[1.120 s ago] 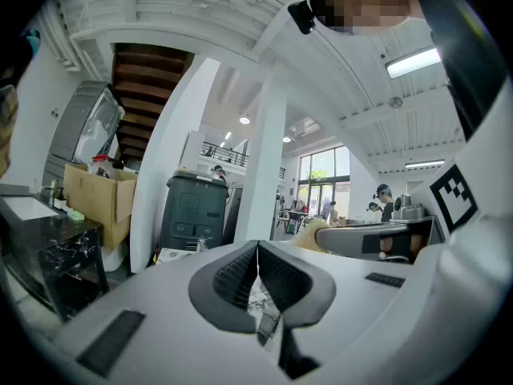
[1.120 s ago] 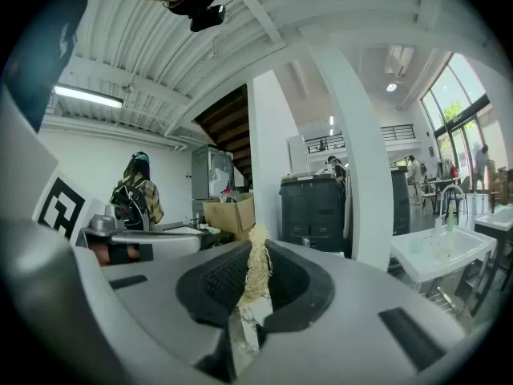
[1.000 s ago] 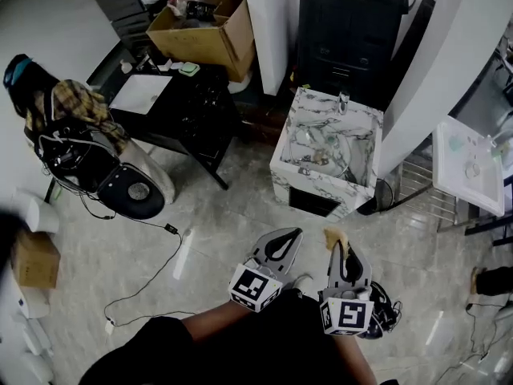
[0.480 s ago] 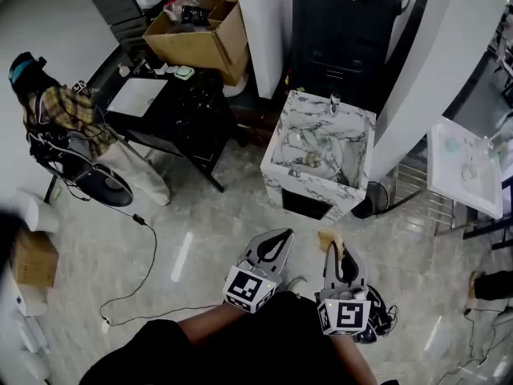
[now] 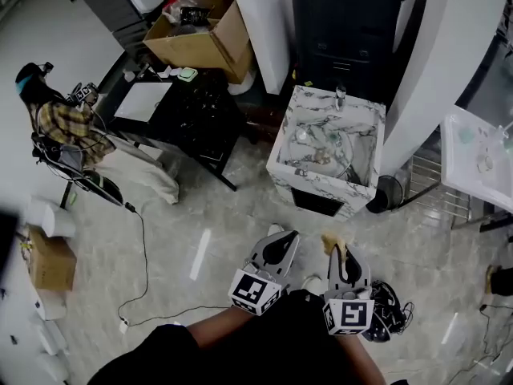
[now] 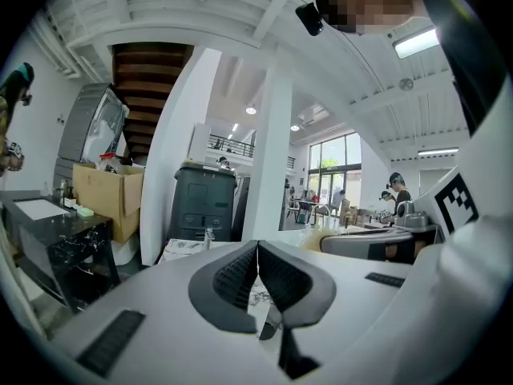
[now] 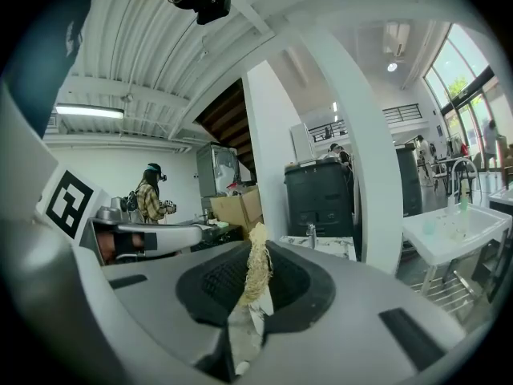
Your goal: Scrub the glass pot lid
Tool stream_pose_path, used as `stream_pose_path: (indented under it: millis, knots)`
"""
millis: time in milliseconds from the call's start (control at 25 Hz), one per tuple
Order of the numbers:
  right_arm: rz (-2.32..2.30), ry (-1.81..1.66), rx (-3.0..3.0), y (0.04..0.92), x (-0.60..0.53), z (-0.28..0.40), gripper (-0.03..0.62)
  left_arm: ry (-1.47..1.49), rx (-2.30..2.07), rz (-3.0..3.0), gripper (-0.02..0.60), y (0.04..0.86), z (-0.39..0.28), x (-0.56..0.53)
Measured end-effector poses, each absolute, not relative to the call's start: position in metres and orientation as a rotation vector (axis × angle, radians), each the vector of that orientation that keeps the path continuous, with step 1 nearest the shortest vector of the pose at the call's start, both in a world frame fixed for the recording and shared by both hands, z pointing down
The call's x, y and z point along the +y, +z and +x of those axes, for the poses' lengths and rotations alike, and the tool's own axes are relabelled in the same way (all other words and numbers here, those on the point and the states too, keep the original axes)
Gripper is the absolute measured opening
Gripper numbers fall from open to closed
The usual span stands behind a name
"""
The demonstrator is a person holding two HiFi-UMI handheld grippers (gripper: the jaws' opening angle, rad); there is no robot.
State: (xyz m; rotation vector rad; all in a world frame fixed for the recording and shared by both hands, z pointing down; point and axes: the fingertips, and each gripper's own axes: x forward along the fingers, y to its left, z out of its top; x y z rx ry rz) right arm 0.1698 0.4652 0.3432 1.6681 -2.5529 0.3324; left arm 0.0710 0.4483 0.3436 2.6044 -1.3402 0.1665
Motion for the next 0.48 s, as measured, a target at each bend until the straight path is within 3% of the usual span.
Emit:
stream_pose_path:
  millis: [480]
  knots:
    - [1.638, 0.337, -2.457, 0.361, 0.37, 0.128, 0.061, 0.177, -1.176, 2.636, 0.017, 0.367, 0.048, 0.347]
